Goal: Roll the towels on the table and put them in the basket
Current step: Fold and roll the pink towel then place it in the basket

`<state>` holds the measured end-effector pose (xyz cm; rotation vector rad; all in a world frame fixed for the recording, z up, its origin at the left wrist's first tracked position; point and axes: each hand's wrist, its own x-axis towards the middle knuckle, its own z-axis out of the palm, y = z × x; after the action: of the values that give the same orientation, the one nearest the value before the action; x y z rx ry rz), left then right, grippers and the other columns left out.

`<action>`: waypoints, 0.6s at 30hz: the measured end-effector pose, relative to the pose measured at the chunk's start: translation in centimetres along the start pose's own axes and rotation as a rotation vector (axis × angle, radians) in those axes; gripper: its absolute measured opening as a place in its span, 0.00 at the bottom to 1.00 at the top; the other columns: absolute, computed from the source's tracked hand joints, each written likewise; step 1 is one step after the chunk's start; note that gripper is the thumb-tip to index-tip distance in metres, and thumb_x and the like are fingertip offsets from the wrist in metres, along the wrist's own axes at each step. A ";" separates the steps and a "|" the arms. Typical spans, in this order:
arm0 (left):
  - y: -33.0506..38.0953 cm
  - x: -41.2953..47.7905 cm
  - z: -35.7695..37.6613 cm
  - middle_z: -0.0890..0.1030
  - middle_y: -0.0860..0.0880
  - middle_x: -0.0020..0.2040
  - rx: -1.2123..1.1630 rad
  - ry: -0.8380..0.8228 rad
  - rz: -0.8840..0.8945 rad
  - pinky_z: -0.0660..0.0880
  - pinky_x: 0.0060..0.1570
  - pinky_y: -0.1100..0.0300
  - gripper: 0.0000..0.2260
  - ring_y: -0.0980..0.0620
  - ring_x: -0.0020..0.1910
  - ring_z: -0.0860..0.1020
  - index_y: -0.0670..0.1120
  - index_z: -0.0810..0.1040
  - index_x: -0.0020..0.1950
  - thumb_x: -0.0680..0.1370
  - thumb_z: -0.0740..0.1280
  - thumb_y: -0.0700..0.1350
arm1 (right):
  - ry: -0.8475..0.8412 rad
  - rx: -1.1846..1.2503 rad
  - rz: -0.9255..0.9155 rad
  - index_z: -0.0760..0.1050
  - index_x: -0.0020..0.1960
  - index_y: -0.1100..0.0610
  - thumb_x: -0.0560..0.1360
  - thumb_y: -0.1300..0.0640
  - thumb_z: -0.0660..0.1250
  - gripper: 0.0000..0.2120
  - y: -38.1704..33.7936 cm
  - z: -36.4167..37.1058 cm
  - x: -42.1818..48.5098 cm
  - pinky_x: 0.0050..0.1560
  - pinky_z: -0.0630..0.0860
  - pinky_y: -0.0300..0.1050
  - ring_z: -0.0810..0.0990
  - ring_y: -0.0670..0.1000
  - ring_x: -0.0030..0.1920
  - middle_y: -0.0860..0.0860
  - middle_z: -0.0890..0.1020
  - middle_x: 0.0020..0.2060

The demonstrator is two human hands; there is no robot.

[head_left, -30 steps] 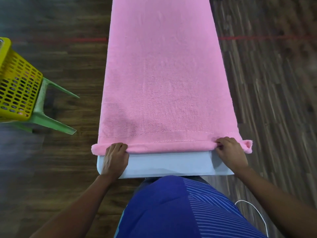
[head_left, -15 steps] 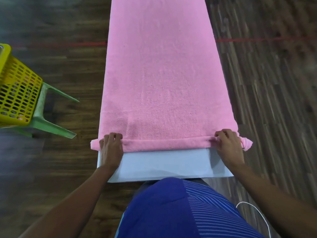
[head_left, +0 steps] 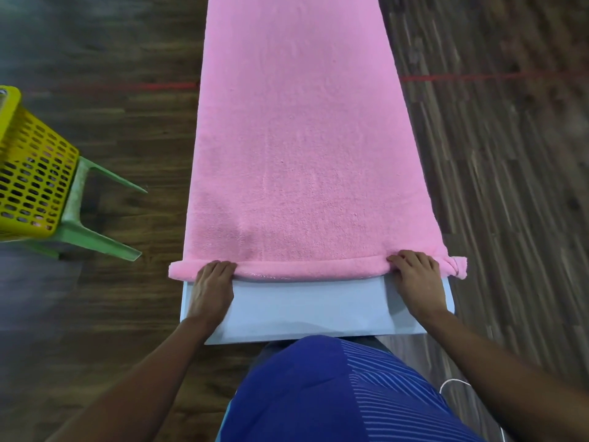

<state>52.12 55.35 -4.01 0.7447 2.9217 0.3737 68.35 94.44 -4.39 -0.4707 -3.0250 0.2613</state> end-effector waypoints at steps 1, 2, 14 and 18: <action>0.1 0.0 -0.2 0.83 0.41 0.49 -0.010 0.000 -0.004 0.75 0.53 0.42 0.14 0.38 0.51 0.79 0.38 0.81 0.54 0.70 0.70 0.28 | -0.013 0.009 0.004 0.80 0.50 0.57 0.72 0.58 0.57 0.14 0.0 -0.1 0.1 0.51 0.71 0.55 0.78 0.60 0.49 0.54 0.82 0.49; 0.2 -0.1 -0.4 0.83 0.41 0.48 -0.010 -0.013 -0.005 0.75 0.53 0.42 0.12 0.39 0.50 0.79 0.38 0.81 0.52 0.70 0.70 0.29 | -0.028 0.014 0.015 0.81 0.48 0.57 0.72 0.56 0.55 0.16 -0.1 -0.2 0.2 0.50 0.71 0.54 0.79 0.59 0.48 0.53 0.83 0.47; -1.0 -0.5 -0.2 0.78 0.44 0.48 0.074 0.090 -0.043 0.68 0.52 0.48 0.08 0.43 0.47 0.74 0.42 0.76 0.53 0.74 0.64 0.38 | -0.030 0.000 0.150 0.77 0.49 0.59 0.73 0.59 0.69 0.06 -0.3 -0.6 0.7 0.47 0.68 0.54 0.74 0.59 0.46 0.57 0.78 0.47; -0.2 -2.2 0.6 0.77 0.44 0.50 0.002 0.098 0.187 0.70 0.52 0.50 0.15 0.44 0.50 0.73 0.40 0.78 0.54 0.71 0.58 0.40 | -0.062 0.091 -0.030 0.77 0.56 0.62 0.69 0.65 0.71 0.15 -0.5 0.2 -1.7 0.51 0.75 0.55 0.77 0.60 0.50 0.58 0.80 0.52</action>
<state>54.02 54.30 -4.57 1.0324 2.9505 0.4358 69.83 93.36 -4.56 -0.4170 -3.0607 0.4177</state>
